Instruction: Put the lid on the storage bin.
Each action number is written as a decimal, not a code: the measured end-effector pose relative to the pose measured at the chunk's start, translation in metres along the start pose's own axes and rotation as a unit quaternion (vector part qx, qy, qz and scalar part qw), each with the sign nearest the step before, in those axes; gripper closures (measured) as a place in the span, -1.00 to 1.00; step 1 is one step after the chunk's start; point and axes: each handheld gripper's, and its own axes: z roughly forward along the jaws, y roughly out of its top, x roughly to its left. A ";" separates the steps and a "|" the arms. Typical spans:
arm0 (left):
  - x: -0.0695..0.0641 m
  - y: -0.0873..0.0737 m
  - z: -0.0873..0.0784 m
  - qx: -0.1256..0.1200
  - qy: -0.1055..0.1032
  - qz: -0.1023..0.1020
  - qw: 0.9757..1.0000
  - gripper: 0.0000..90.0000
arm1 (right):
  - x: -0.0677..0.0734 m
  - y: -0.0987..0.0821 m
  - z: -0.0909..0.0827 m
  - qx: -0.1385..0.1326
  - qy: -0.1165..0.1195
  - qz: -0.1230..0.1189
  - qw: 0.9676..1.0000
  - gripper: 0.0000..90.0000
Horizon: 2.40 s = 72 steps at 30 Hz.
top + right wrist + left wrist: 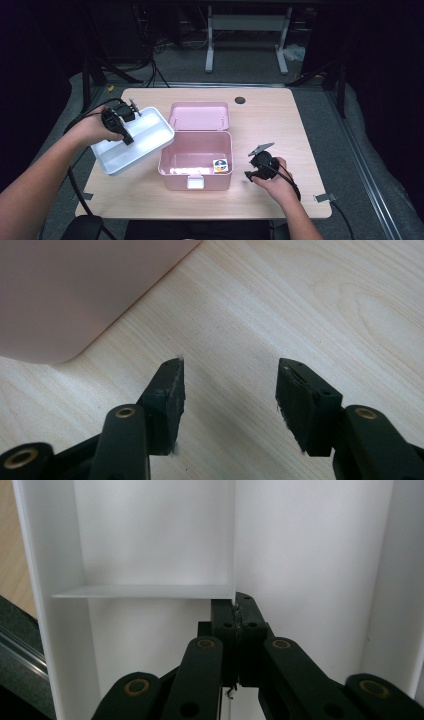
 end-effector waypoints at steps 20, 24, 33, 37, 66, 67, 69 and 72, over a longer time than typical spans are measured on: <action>-0.055 0.071 0.007 0.009 -0.020 0.153 0.988 0.98 | 0.000 -0.003 -0.001 -0.003 -0.001 -0.001 1.000 0.00; -0.063 0.085 0.011 0.009 -0.022 0.175 0.984 0.98 | 0.000 -0.006 -0.005 -0.004 -0.008 0.002 1.000 0.00; -0.086 0.115 0.022 0.017 -0.025 0.221 0.975 0.98 | -0.003 -0.019 -0.015 -0.014 -0.025 0.022 0.999 0.00; -0.094 0.125 0.027 0.013 -0.031 0.236 0.971 0.98 | -0.003 -0.026 -0.018 -0.013 -0.030 0.027 0.999 0.00; -0.102 0.133 0.064 0.007 -0.041 0.279 0.959 0.96 | -0.006 -0.034 -0.017 -0.008 -0.033 0.037 0.999 0.00; -0.102 0.132 0.065 0.006 -0.041 0.278 0.960 0.95 | -0.006 -0.033 -0.017 -0.006 -0.036 0.036 0.999 0.00; -0.103 0.132 0.066 0.005 -0.036 0.279 0.960 0.95 | -0.007 -0.031 -0.016 -0.009 -0.032 0.034 0.999 0.00; -0.103 0.131 0.066 0.003 -0.035 0.274 0.961 0.94 | -0.007 -0.027 -0.014 -0.008 -0.030 0.032 0.999 0.00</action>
